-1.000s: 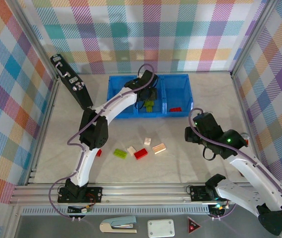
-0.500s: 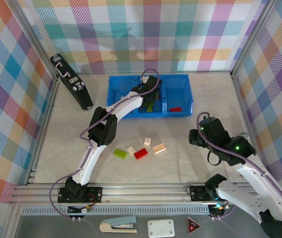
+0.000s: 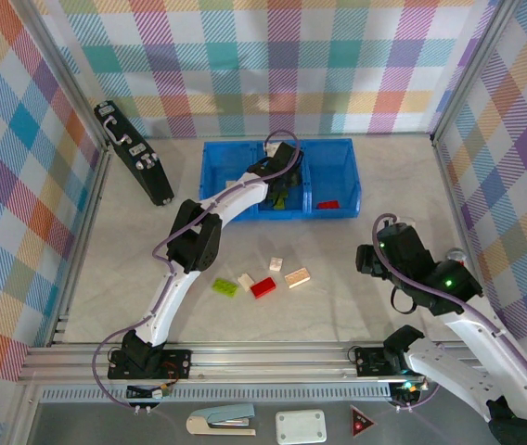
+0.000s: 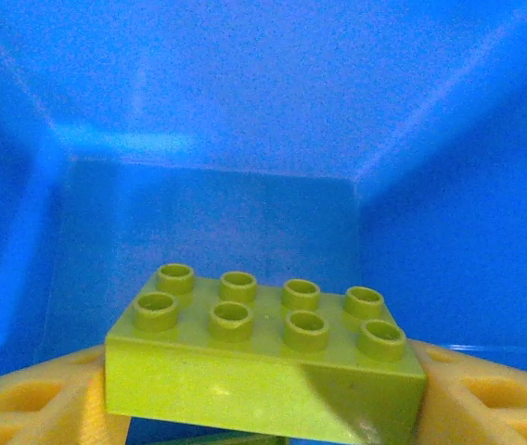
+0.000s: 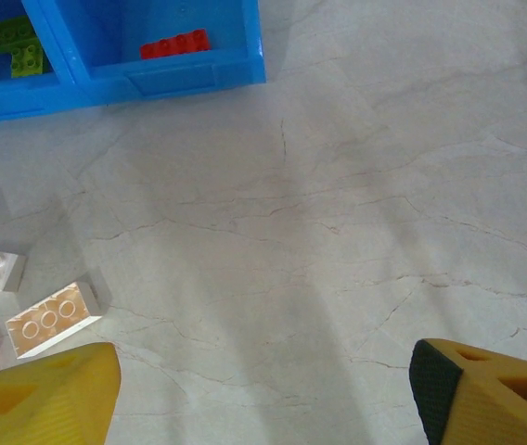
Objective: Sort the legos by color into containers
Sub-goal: Place the lego in the container.
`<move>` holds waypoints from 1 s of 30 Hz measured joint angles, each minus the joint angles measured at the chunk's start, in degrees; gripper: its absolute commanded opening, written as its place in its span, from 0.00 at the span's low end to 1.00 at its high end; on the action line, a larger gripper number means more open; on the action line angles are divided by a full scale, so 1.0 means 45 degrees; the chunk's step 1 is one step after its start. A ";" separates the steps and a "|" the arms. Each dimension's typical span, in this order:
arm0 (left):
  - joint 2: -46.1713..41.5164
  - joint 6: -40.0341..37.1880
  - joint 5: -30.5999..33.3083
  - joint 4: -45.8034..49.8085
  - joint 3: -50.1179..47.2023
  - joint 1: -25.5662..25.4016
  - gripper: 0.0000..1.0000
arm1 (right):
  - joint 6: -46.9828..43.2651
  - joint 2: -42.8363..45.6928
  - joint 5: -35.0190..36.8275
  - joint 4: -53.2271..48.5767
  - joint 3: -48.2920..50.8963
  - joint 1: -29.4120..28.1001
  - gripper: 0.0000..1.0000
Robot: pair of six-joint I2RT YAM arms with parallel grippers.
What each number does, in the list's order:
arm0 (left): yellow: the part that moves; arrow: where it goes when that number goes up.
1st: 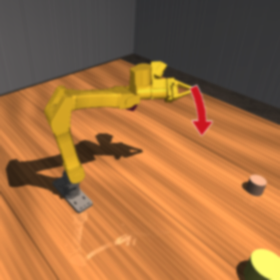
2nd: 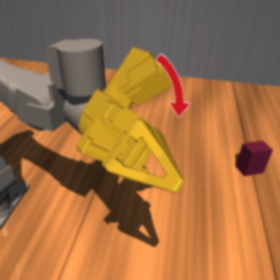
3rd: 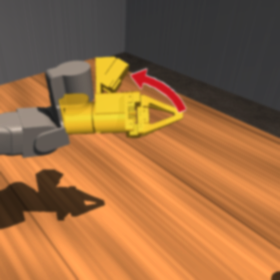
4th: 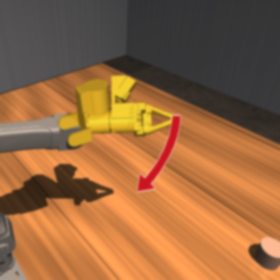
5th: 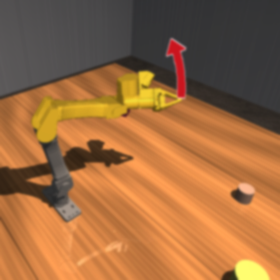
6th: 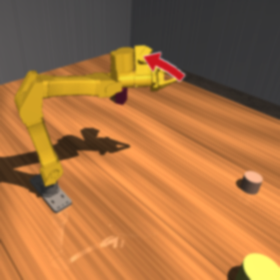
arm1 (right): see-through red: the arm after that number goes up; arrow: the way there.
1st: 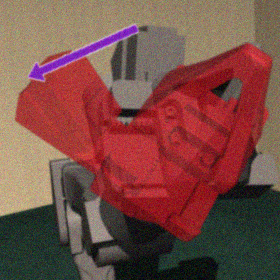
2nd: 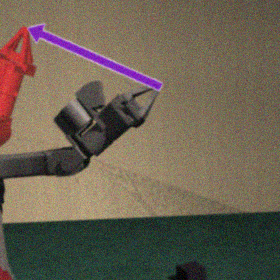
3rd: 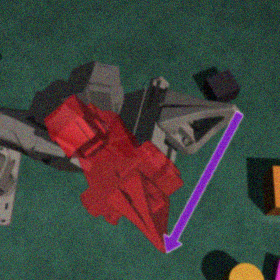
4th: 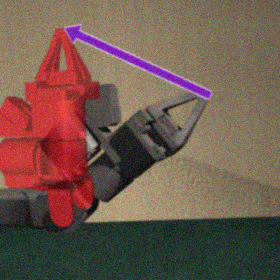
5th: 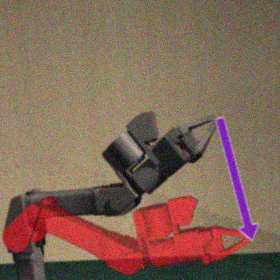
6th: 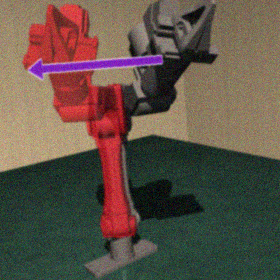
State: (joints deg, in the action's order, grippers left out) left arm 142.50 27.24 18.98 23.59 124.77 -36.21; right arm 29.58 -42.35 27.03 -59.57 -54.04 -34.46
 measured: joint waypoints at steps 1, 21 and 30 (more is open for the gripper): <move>0.0000 -0.0005 0.0000 0.0005 0.0000 0.0000 0.73 | -0.0005 -0.0058 0.0000 0.0000 0.0000 0.0000 0.83; -0.2506 -0.0010 -0.0884 0.0588 -0.1205 -0.0175 0.70 | -0.0102 -0.0903 -0.0393 0.0481 0.0000 0.0000 0.82; -0.4541 0.0000 -0.1787 0.1433 -0.3808 -0.0408 0.68 | -0.0092 -0.1685 -0.0981 0.0894 0.0000 0.0000 0.82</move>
State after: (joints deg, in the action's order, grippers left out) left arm 122.06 27.24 10.94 30.04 107.63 -38.04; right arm 29.17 -49.93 22.61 -55.55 -54.04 -34.46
